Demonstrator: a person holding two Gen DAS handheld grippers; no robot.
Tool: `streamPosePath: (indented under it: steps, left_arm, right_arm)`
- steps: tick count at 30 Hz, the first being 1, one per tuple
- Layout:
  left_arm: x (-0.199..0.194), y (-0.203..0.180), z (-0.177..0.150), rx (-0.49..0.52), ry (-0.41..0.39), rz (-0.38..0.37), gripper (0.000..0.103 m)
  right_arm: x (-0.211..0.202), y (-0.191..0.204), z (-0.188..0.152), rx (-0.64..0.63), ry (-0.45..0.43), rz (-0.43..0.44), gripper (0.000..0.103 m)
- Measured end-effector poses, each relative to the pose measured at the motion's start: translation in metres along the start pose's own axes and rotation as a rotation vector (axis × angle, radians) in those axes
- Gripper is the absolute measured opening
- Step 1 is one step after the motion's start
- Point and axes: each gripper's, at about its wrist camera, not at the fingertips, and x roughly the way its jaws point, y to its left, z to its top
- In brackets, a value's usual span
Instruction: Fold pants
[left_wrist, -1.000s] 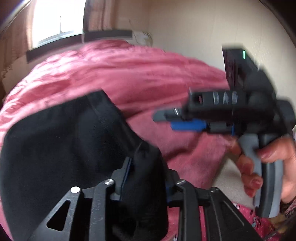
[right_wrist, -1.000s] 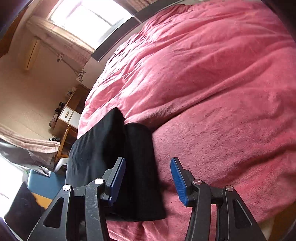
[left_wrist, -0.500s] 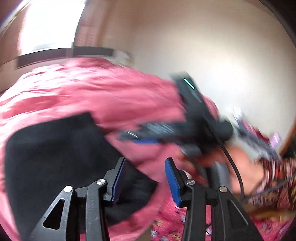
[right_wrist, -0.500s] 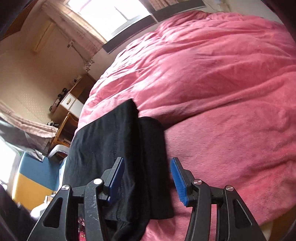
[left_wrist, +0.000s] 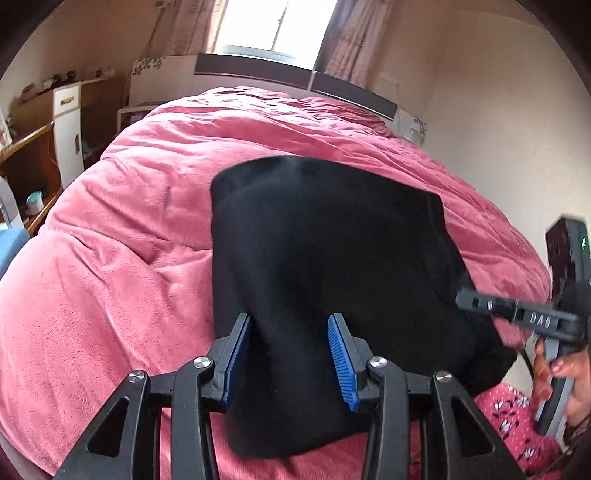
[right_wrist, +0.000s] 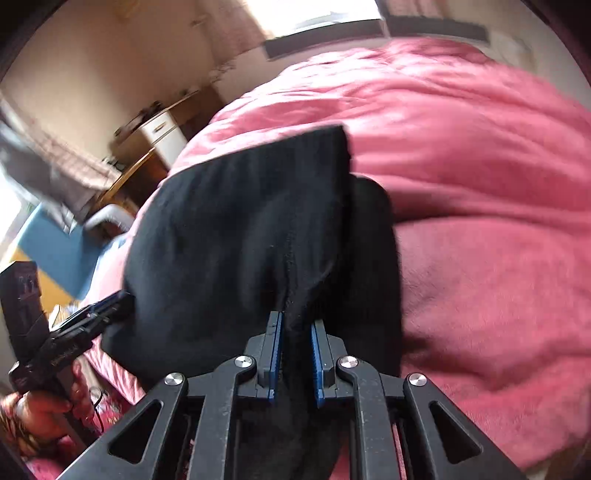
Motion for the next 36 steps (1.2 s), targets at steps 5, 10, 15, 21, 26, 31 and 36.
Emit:
streamPosePath:
  steps: [5,10,15,21,26,31,36]
  left_arm:
    - [-0.006,-0.023,0.002,0.111,-0.025,-0.020,0.043]
    - [0.008,-0.021,-0.002,0.156,0.028,0.047,0.055]
    - [-0.006,-0.013,-0.002,0.103,0.012,0.059,0.058]
    - [-0.020,-0.022,0.020,0.143,-0.093,0.118,0.058]
    - [0.000,-0.028,0.043,0.144,-0.029,0.167,0.058]
    - [0.019,-0.036,0.044,0.170,0.033,0.198,0.058]
    - [0.032,-0.038,0.044,0.197,0.048,0.206,0.058]
  right_arm:
    - [-0.033,0.012,0.016,-0.069,-0.100,-0.061,0.013]
    - [-0.014,-0.026,0.004,0.045,0.007,-0.158,0.003]
    - [0.002,-0.058,-0.015,0.171,0.063,-0.202,0.004]
    - [-0.040,-0.017,0.023,0.016,-0.155,-0.144,0.008]
    - [-0.021,0.014,0.055,-0.047,-0.163,-0.044,0.022]
    - [0.030,0.034,0.071,-0.088,-0.083,0.013,0.026]
    - [0.077,0.018,0.073,-0.078,0.004,-0.072,0.025]
